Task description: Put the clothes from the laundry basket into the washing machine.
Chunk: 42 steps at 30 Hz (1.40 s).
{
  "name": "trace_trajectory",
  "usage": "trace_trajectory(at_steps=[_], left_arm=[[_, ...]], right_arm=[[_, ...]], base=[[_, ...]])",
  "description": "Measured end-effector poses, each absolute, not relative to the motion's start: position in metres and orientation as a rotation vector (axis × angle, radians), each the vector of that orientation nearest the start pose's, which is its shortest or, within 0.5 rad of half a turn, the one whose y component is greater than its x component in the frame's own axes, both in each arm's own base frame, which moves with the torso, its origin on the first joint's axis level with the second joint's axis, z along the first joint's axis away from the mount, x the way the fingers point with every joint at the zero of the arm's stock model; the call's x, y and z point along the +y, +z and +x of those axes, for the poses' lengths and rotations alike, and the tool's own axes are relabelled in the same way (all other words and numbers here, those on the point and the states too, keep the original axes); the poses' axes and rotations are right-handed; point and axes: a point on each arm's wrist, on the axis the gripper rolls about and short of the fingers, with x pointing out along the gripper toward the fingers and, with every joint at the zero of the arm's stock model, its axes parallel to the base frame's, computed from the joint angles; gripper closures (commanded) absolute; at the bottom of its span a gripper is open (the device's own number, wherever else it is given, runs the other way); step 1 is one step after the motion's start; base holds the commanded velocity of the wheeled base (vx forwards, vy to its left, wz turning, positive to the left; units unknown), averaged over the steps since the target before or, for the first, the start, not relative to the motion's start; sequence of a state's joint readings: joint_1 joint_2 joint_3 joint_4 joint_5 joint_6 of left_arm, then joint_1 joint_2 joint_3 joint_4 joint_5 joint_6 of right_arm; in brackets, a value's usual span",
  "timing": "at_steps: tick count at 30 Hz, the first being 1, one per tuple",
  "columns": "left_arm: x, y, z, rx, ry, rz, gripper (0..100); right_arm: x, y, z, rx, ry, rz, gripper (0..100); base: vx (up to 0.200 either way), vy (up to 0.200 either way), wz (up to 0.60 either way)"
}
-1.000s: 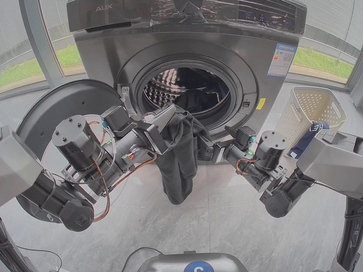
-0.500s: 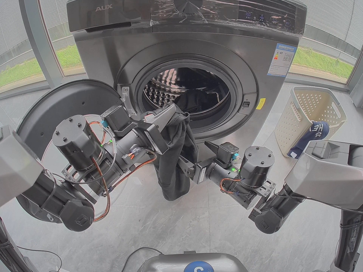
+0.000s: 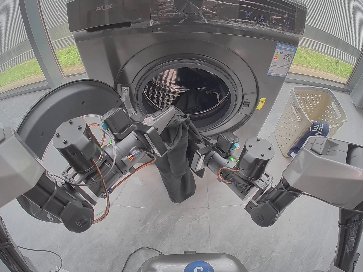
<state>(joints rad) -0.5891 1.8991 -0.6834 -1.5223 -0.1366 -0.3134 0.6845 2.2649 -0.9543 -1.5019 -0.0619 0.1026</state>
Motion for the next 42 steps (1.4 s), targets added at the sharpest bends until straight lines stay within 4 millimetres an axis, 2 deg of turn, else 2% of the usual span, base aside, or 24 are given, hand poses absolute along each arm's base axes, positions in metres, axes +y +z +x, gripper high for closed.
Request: trace_trajectory(at_steps=[11,19,20,32,38,42], left_arm=[[-0.174,0.168,0.281,-0.167,-0.728,-0.357,100],[-0.177,0.162,0.285,-0.153,-0.730,-0.353,100],[-0.177,0.162,0.285,-0.151,-0.730,-0.352,0],[-0.174,0.142,0.276,-0.072,-0.728,-0.334,0],[-0.167,0.101,0.260,0.105,-0.733,-0.288,0],[-0.167,0.077,0.257,0.196,-0.730,-0.248,0]], right_arm=[[0.225,0.130,0.315,-0.195,0.581,0.164,100],[0.217,0.144,0.306,-0.219,0.586,0.168,100],[0.217,0.144,0.305,-0.220,0.587,0.169,100],[0.218,0.156,0.302,-0.252,0.590,0.185,100],[0.219,0.166,0.303,-0.288,0.585,0.201,100],[0.222,0.174,0.305,-0.314,0.586,0.212,100]], base=[[0.000,0.000,0.00],[0.000,0.000,0.00],[0.000,0.000,0.00],[0.000,0.000,0.00],[0.000,0.000,0.00],[0.000,0.000,0.00]])
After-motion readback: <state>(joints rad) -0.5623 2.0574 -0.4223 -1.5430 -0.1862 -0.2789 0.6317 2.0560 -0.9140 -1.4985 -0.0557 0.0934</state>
